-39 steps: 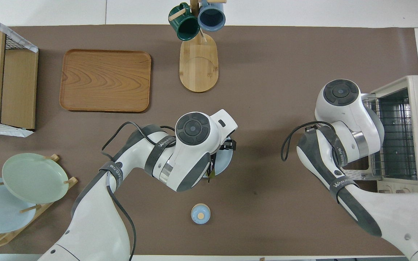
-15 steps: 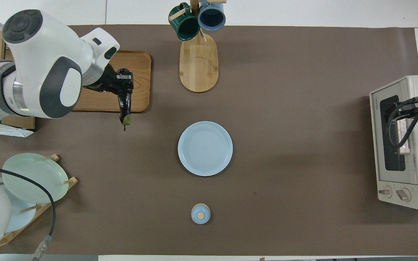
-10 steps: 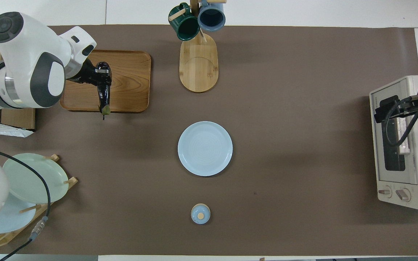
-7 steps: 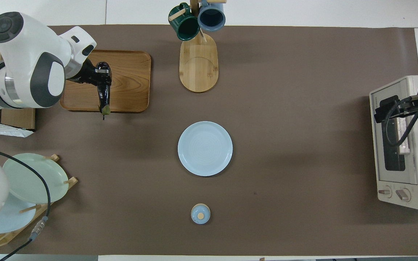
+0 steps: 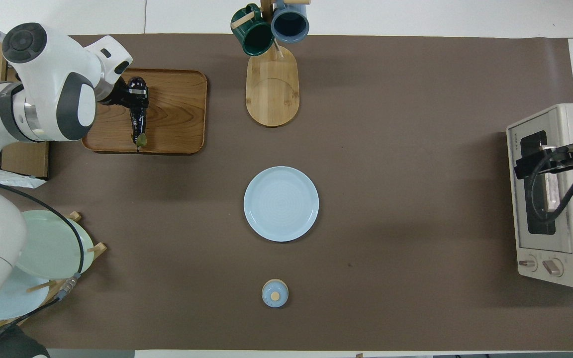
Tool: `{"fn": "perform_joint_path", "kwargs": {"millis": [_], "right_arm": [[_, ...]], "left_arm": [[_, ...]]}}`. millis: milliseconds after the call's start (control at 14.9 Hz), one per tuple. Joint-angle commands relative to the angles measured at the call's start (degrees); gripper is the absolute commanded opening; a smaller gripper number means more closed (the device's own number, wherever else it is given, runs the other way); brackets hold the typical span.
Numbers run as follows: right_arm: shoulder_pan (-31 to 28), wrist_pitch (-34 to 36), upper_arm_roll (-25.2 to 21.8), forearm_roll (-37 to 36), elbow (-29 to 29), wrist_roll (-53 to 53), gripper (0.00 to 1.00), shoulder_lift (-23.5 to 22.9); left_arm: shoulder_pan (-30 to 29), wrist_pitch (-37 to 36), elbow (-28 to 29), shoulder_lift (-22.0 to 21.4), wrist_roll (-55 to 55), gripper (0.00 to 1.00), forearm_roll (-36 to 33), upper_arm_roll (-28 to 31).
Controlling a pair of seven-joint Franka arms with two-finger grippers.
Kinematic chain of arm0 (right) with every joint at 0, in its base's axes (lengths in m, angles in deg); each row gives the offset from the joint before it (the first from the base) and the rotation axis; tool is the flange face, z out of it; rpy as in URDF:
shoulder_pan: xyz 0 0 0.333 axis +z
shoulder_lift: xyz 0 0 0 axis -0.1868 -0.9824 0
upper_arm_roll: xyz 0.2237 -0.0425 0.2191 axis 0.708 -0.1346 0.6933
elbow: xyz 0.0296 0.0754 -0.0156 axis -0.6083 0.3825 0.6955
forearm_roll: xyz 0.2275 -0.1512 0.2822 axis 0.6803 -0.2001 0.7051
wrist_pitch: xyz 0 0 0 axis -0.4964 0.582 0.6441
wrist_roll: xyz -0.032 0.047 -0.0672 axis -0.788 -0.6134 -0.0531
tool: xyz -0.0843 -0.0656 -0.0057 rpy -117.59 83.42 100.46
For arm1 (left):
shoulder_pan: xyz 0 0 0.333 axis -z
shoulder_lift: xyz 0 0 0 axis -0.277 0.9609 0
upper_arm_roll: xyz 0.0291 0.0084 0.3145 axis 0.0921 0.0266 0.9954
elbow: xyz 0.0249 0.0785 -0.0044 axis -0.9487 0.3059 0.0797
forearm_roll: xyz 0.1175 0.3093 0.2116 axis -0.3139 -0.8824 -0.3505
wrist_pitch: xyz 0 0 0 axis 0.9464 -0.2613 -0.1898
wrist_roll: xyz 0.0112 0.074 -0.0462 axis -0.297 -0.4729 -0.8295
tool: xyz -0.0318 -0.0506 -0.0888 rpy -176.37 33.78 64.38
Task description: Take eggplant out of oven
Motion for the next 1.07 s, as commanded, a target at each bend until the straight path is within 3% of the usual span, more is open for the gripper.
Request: {"fn": "perform_joint_path", "kwargs": {"millis": [0, 67, 134, 201, 469, 1004], "right_arm": [[0.9, -0.9, -1.0, 1.7, 1.7, 1.4, 1.0, 1.4], [0.9, -0.4, -1.8, 1.8, 1.7, 1.5, 1.0, 1.4], [0.9, -0.1, -2.5, 1.8, 1.7, 1.4, 1.0, 1.7], [0.9, 0.0, -2.9, 1.8, 1.8, 1.5, 1.0, 1.9], [1.8, 0.1, -2.9, 1.8, 2.2, 7.7, 1.0, 3.0], [1.1, 0.1, -2.9, 1.8, 2.2, 6.6, 1.0, 2.4]], "left_arm": [[-0.4, 1.1, 0.2, -0.1, 1.2, 0.0, -1.2, -0.1], [-0.4, 1.1, 0.2, -0.1, 1.2, 0.06, -1.2, -0.1], [-0.5, 1.3, 0.2, -0.1, 1.3, 0.74, -1.2, -0.1], [-0.5, 1.1, 0.0, -0.1, 1.3, 1.0, -1.1, -0.1], [-0.5, -1.7, -0.6, -2.0, 1.3, 1.0, -0.6, -0.1], [-0.7, -18.8, 0.5, -17.7, 0.2, 1.0, -1.1, 0.1]]}}
